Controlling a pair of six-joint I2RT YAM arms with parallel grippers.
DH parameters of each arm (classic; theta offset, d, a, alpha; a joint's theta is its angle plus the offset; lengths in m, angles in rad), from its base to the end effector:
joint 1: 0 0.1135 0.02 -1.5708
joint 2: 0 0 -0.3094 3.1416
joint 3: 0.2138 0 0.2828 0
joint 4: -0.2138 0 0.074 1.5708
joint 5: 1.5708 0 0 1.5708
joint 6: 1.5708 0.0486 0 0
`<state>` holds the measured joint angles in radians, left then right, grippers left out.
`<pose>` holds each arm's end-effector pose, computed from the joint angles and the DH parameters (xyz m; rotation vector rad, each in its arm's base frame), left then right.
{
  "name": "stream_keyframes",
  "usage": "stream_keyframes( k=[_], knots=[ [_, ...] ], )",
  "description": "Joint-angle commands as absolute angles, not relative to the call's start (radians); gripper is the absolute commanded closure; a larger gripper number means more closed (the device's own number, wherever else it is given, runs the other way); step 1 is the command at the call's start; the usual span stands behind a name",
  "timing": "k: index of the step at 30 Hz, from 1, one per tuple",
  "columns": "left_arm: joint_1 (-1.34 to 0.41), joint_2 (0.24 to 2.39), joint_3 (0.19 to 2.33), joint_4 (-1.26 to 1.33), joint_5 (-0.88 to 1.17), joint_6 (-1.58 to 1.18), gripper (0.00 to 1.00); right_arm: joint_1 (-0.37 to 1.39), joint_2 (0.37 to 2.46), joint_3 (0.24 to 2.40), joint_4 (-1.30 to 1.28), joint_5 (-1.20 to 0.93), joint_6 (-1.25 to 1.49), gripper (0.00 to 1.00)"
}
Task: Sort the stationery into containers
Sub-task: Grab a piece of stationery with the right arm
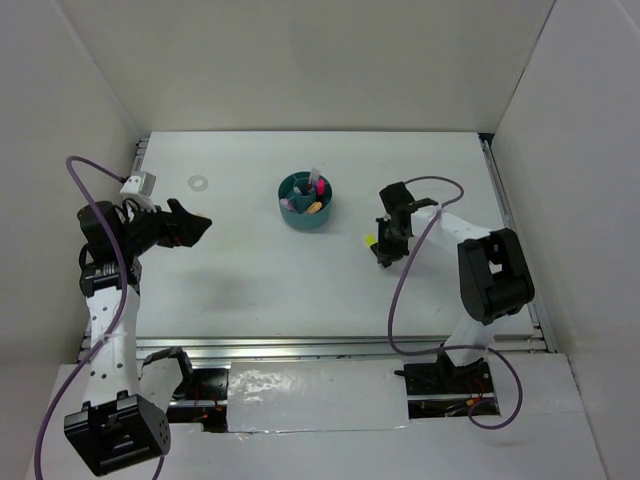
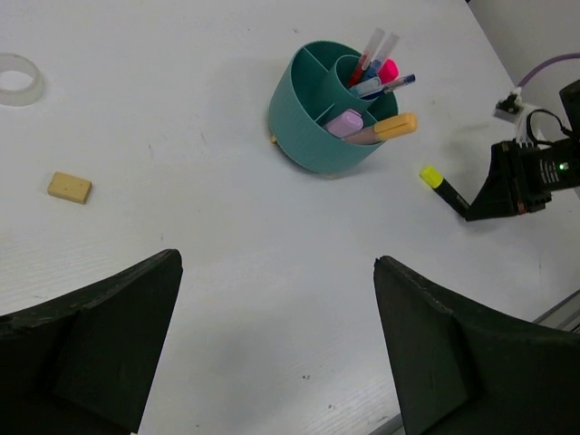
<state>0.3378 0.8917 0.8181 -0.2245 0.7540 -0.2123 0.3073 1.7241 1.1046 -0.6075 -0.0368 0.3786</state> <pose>0.2094 0.0383 0.3616 0.0175 1.8287 -0.6123 0.3506 0.1131 0.1923 0.0916 2.8208 0.2137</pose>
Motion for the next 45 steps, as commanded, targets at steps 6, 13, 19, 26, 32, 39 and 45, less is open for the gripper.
stream_keyframes(
  k=[6,13,19,26,32,39,45],
  knots=[
    [0.341,0.844,0.868,-0.244,0.778,-0.195,0.01,0.319,1.617,0.997,-0.729,-0.066,0.391,0.53],
    [0.342,0.842,0.877,-0.278,0.796,-0.161,0.01,0.330,1.664,1.244,-0.842,-0.003,0.183,0.55],
    [0.342,0.854,0.851,-0.238,0.814,-0.184,0.01,0.368,1.788,1.370,-0.856,0.063,0.074,0.55],
    [0.344,0.864,0.873,-0.284,0.802,-0.132,0.01,0.357,2.002,1.588,-0.904,0.035,-0.024,0.53],
    [0.348,0.848,0.854,-0.285,0.801,-0.120,0.01,0.356,2.101,1.696,-0.959,0.014,-0.069,0.49],
    [0.348,0.862,0.847,-0.281,0.802,-0.127,0.01,0.368,2.201,1.808,-1.051,-0.024,-0.113,0.52],
    [0.351,0.862,0.847,-0.301,0.799,-0.110,0.01,0.377,2.253,1.864,-1.126,-0.064,-0.144,0.52]
  ],
)
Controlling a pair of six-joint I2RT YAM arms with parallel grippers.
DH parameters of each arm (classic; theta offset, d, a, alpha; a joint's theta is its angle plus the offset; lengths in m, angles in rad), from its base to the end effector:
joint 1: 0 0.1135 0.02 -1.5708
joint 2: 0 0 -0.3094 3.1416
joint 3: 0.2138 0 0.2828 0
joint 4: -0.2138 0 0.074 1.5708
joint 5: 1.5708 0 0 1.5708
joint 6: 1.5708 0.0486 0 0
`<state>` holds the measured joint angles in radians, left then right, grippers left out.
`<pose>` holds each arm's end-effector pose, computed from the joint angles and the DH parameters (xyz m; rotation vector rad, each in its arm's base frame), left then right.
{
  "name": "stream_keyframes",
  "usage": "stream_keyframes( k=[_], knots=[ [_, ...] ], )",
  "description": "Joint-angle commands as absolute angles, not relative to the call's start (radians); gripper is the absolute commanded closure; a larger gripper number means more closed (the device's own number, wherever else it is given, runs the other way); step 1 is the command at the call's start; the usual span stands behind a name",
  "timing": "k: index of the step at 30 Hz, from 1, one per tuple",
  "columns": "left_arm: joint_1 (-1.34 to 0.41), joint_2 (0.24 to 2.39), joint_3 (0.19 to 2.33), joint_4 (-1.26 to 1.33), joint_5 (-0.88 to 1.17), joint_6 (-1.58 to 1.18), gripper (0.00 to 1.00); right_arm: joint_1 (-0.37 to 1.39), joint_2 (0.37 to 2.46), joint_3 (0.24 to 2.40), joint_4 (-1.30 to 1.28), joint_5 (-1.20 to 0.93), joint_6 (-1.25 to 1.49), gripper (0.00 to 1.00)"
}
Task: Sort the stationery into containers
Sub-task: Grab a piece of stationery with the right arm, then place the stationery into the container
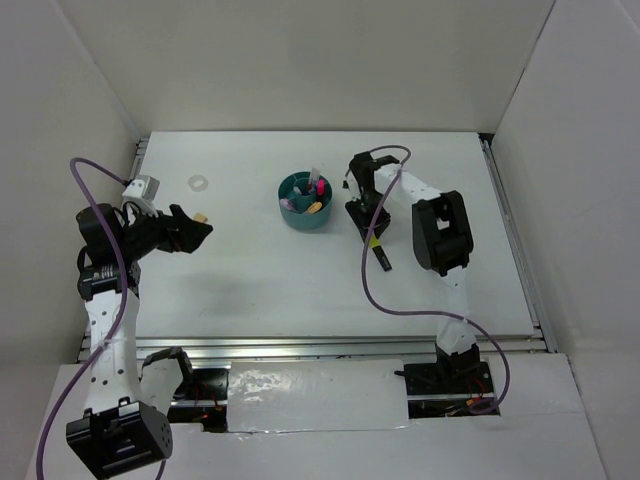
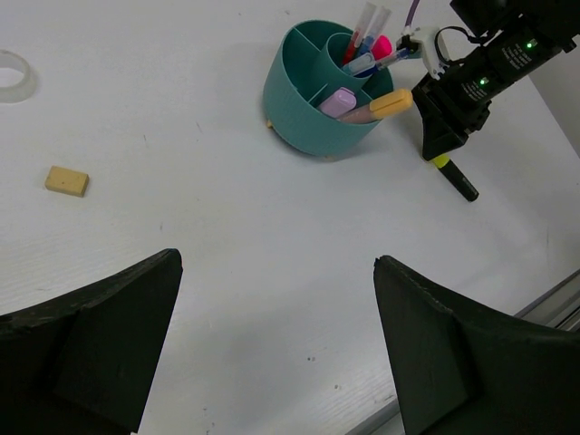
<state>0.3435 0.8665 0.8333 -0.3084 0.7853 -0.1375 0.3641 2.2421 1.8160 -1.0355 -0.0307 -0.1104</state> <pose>0.1999 0.0350 0.3638 0.0813 1.8503 -0.6033 0.4688 0.1803 0.1743 -0.7161 2.9508 0.0672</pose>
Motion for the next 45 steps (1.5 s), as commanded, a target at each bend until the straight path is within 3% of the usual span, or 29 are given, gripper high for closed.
stream_keyframes(
  k=[1,10,16,19,20,23,24,27,33,39,45],
  knots=[
    [0.353,0.861,0.844,-0.304,0.798,-0.110,0.01,0.377,2.255,1.862,-1.129,-0.071,-0.150,0.51],
    [0.353,0.859,0.841,-0.307,0.799,-0.110,0.01,0.382,2.252,1.821,-1.160,-0.092,-0.158,0.51],
    [0.353,0.859,0.836,-0.301,0.808,-0.120,0.01,0.382,2.279,1.805,-1.173,-0.071,-0.169,0.57],
    [0.353,0.856,0.841,-0.310,0.802,-0.114,0.01,0.379,2.293,1.832,-1.190,-0.051,-0.176,0.68],
    [0.353,0.856,0.841,-0.311,0.802,-0.114,0.01,0.379,2.289,1.838,-1.189,-0.048,-0.179,0.81],
    [0.354,0.851,0.844,-0.308,0.805,-0.123,0.01,0.368,2.254,1.870,-1.186,-0.075,-0.183,1.00],
    [0.354,0.848,0.844,-0.305,0.808,-0.124,0.01,0.362,2.215,1.879,-1.177,-0.092,-0.181,1.00],
    [0.353,0.842,0.841,-0.287,0.827,-0.144,0.01,0.322,2.073,1.859,-1.056,-0.169,-0.149,1.00],
    [0.354,0.822,0.833,-0.241,0.857,-0.182,0.01,0.258,1.775,1.654,-0.565,-0.297,-0.022,1.00],
    [0.356,0.822,0.815,-0.201,0.900,-0.209,0.01,0.244,1.660,1.544,-0.212,-0.383,0.181,1.00],
    [0.356,0.834,0.814,-0.176,0.908,-0.226,0.01,0.293,1.670,1.461,0.111,-0.434,0.291,1.00]
  ],
)
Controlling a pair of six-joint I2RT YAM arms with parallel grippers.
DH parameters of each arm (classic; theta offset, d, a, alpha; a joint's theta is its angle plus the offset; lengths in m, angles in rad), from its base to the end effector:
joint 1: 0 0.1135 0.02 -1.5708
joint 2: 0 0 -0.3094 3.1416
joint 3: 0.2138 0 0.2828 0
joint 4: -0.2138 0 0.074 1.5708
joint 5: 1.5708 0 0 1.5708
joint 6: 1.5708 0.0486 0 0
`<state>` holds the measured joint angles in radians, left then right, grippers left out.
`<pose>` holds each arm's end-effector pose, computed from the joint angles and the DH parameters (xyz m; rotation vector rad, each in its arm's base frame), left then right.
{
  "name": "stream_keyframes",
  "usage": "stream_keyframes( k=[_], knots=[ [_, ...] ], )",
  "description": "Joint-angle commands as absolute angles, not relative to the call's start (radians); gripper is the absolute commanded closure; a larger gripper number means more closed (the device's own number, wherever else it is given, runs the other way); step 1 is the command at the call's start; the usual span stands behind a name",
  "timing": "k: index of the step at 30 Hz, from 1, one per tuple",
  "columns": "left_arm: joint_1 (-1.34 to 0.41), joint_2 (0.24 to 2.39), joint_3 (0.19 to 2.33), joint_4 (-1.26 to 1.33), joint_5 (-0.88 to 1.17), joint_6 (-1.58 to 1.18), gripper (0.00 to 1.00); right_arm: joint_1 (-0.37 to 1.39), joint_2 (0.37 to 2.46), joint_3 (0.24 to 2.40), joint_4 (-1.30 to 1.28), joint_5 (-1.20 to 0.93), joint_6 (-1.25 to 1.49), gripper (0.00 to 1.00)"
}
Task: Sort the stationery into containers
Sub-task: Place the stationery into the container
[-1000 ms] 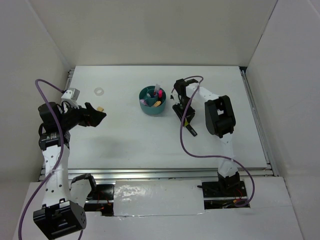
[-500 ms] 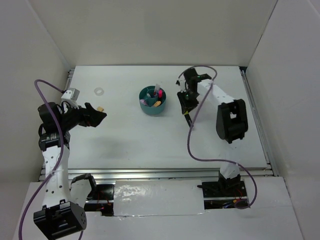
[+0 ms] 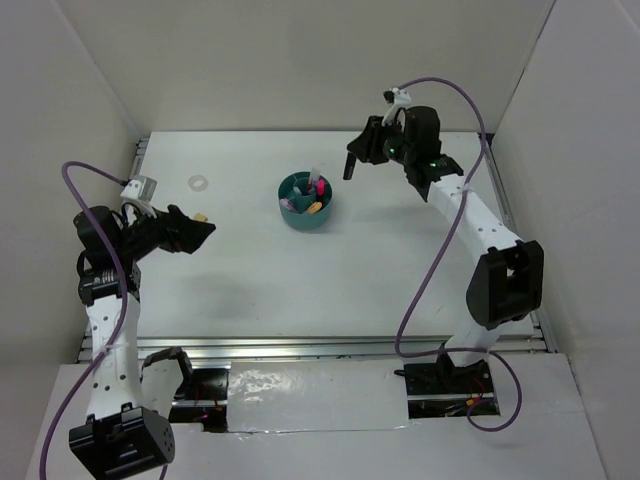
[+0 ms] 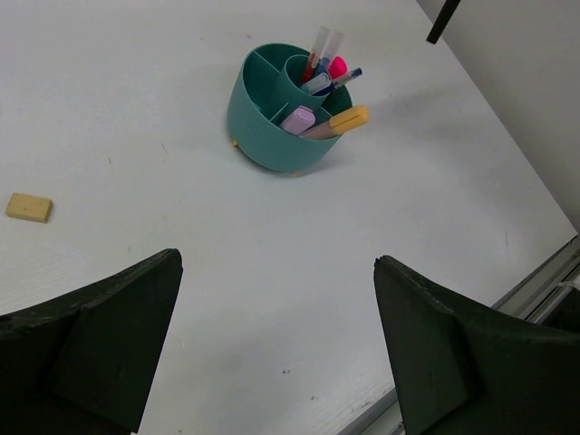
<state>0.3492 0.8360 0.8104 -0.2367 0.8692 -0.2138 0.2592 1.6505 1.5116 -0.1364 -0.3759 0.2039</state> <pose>0.1932 0.0309 0.3687 0.1083 1.7875 -0.6938 0.4220 0.1304 0.4107 -0.3190 1.8519 0.6673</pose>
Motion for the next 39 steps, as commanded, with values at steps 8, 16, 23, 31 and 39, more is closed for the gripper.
stream_keyframes(
  k=[8,16,23,31,39],
  knots=[
    [0.359,0.873,0.847,-0.232,0.963,-0.164,0.01,0.342,1.686,1.286,0.430,-0.442,0.230,1.00],
    [0.357,0.899,0.848,-0.229,0.966,-0.160,0.01,0.351,1.716,1.250,0.468,-0.472,0.196,1.00],
    [0.357,0.904,0.847,-0.204,0.965,-0.175,0.01,0.365,1.743,1.200,0.543,-0.440,0.196,1.00],
    [0.357,0.914,0.847,-0.204,0.965,-0.167,0.01,0.371,1.773,1.154,0.612,-0.456,0.193,0.92],
    [0.357,0.925,0.848,-0.207,0.962,-0.161,0.01,0.376,1.807,1.154,0.618,-0.465,0.178,0.75]
  ],
)
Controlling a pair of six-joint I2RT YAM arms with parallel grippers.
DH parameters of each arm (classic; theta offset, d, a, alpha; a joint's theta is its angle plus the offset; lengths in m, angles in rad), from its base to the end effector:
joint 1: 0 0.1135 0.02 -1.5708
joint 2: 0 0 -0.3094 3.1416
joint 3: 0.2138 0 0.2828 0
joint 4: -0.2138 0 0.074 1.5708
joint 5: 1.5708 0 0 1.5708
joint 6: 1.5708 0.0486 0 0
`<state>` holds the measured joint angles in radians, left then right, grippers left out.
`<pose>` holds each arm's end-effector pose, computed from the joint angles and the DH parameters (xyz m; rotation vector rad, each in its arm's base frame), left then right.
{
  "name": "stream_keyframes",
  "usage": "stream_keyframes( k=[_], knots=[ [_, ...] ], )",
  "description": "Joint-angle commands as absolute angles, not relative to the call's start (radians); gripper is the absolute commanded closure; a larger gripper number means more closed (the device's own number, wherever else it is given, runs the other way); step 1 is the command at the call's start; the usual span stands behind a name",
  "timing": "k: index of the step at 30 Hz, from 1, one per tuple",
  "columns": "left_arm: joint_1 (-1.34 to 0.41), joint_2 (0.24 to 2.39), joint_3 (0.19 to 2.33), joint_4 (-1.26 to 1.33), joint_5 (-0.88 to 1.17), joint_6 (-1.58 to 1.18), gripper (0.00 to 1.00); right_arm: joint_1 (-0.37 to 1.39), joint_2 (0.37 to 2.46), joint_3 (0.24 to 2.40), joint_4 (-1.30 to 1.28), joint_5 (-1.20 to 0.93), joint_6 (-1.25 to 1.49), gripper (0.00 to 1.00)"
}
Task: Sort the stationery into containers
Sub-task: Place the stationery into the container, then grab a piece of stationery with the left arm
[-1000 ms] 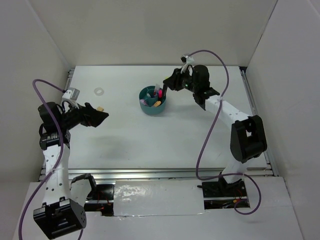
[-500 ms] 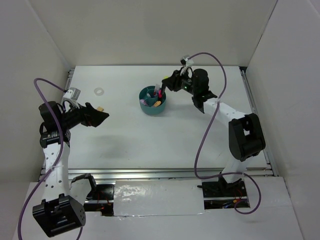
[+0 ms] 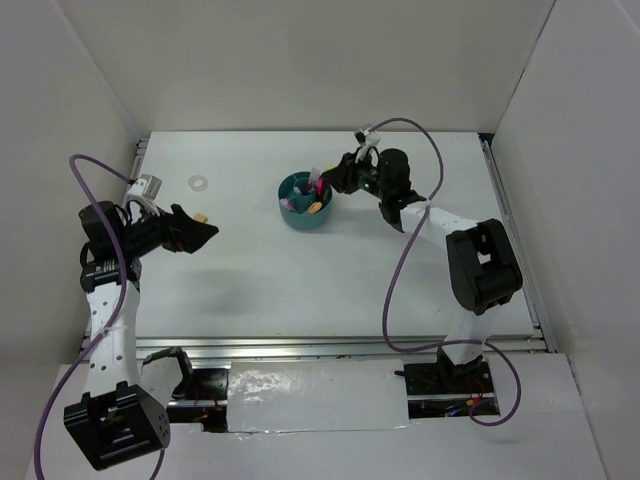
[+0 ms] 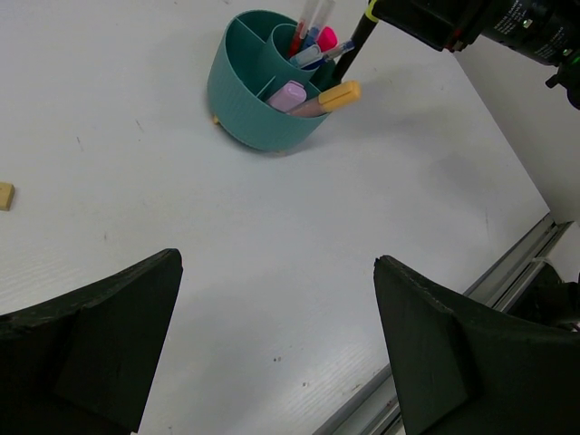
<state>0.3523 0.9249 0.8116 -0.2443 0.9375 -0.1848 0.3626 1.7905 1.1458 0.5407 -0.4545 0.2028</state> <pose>0.2119 0.0362 0.3530 0.1281 1.8440 -0.7788 0.4238 0.1836 0.2851 -0.4865 1.6586 0.8011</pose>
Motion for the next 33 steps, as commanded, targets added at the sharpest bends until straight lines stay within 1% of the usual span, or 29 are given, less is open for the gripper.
stream_keyframes(
  k=[1,3,5,6,9,11,14,16,17,18,19,20,21,22,23,24,25,26,27,28,30,31,32,33],
  knots=[
    [0.357,0.925,0.850,-0.207,0.960,-0.163,0.01,0.377,1.809,1.155,0.609,-0.472,0.172,0.70],
    [0.357,0.920,0.854,-0.212,0.953,-0.166,0.01,0.376,1.815,1.167,0.589,-0.480,0.166,0.59],
    [0.356,0.916,0.861,-0.215,0.943,-0.166,0.01,0.379,1.812,1.167,0.572,-0.477,0.169,0.54],
    [0.357,0.914,0.865,-0.219,0.937,-0.161,0.01,0.377,1.807,1.164,0.575,-0.476,0.167,0.48],
    [0.356,0.919,0.914,-0.256,0.922,-0.146,0.01,0.377,1.787,1.157,0.572,-0.468,0.170,0.43],
    [0.359,0.933,0.945,-0.314,0.904,-0.121,0.01,0.376,1.750,1.151,0.568,-0.466,0.175,0.37],
    [0.365,0.956,1.012,-0.376,0.888,-0.068,0.01,0.368,1.674,1.164,0.535,-0.469,0.192,0.36],
    [0.365,0.965,1.058,-0.428,0.845,-0.043,0.01,0.356,1.605,1.190,0.470,-0.469,0.186,0.36],
    [0.364,0.976,1.071,-0.437,0.824,-0.026,0.01,0.354,1.582,1.234,0.425,-0.465,0.167,0.36],
    [0.364,0.985,1.089,-0.439,0.775,-0.026,0.02,0.347,1.545,1.268,0.303,-0.459,0.122,0.35],
    [0.364,1.011,1.095,-0.437,0.747,-0.026,0.05,0.344,1.534,1.343,0.232,-0.453,0.085,0.34],
    [0.364,1.029,1.106,-0.440,0.723,-0.034,0.07,0.344,1.520,1.385,0.156,-0.437,0.049,0.24],
    [0.364,1.051,1.139,-0.466,0.701,-0.025,0.10,0.344,1.514,1.420,0.015,-0.389,-0.030,0.20],
    [0.365,1.101,1.155,-0.480,0.700,-0.012,0.11,0.338,1.502,1.481,-0.051,-0.365,-0.066,0.18],
    [0.364,1.124,1.187,-0.498,0.695,0.053,0.11,0.336,1.496,1.503,-0.171,-0.329,-0.154,0.10],
    [0.364,1.146,1.192,-0.489,0.661,0.057,0.11,0.331,1.488,1.522,-0.228,-0.313,-0.207,0.06],
    [0.364,1.190,1.195,-0.480,0.643,0.057,0.11,0.327,1.480,1.514,-0.247,-0.280,-0.218,0.08],
    [0.364,1.213,1.204,-0.471,0.629,0.063,0.11,0.321,1.468,1.502,-0.271,-0.250,-0.221,0.12],
    [0.364,1.268,1.215,-0.463,0.620,0.075,0.12,0.315,1.448,1.485,-0.275,-0.211,-0.216,0.20],
    [0.364,1.305,1.226,-0.453,0.624,0.119,0.12,0.304,1.437,1.445,-0.278,-0.203,-0.213,0.30],
    [0.361,1.377,1.278,-0.442,0.652,0.173,0.17,0.278,1.407,1.413,-0.275,-0.183,-0.204,0.38],
    [0.360,1.458,1.296,-0.425,0.661,0.198,0.19,0.270,1.404,1.399,-0.278,-0.176,-0.201,0.45],
    [0.357,1.501,1.345,-0.410,0.661,0.196,0.25,0.256,1.404,1.405,-0.314,-0.181,-0.201,0.46],
    [0.359,1.599,1.379,-0.410,0.667,0.204,0.28,0.250,1.417,1.423,-0.351,-0.213,-0.207,0.46]
  ],
)
